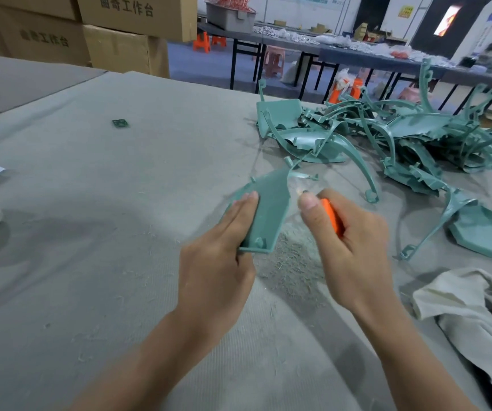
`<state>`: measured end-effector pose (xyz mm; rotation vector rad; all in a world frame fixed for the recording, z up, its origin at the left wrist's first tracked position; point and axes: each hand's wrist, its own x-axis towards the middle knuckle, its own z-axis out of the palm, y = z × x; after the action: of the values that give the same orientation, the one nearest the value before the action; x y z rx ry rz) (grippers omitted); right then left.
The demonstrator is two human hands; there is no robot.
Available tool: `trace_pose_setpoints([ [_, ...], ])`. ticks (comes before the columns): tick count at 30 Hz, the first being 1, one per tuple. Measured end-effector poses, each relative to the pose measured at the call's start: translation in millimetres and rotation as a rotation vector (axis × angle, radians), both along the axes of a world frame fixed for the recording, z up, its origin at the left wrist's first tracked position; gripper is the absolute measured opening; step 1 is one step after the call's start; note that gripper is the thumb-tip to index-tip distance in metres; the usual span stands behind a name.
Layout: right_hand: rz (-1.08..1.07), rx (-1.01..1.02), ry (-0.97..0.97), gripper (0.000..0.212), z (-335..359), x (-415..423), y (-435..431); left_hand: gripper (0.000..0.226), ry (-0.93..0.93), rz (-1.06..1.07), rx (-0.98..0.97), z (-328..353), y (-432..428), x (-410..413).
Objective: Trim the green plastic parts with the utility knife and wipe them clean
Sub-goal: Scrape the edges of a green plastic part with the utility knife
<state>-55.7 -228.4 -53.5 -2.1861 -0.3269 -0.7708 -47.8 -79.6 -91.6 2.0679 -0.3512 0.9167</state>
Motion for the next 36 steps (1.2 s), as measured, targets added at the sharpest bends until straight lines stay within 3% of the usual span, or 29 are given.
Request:
trace_pose_setpoints([
  [5,0.083,0.33,0.083,0.077,2.5,-1.2,-0.5,0.059,0.022,0.021,0.005,0.9,2.3,1.4],
  [9,0.276,0.465,0.143,0.028,3.3,-3.1,3.1,0.06,-0.002,0.039,0.066,1.2,2.9,2.6],
  [16,0.403,0.654,0.218,0.021,5.0,-0.1,2.1,0.067,0.014,-0.004,0.058,-0.7,0.5,2.9],
  [21,0.487,0.7,0.24,0.002,1.9,0.2,0.8,0.065,0.013,-0.07,0.058,-1.7,0.9,3.9],
  [24,0.498,0.72,0.278,0.012,2.1,0.4,-0.2,0.055,-0.006,-0.096,0.111,0.1,1.2,4.2],
  [31,0.393,0.967,0.279,0.024,6.2,2.2,-7.5,0.063,-0.03,-0.004,0.172,1.4,1.9,4.5],
  [36,0.255,0.819,0.372,0.052,5.1,3.6,-6.6,0.058,-0.084,0.147,0.23,1.9,3.8,6.8],
])
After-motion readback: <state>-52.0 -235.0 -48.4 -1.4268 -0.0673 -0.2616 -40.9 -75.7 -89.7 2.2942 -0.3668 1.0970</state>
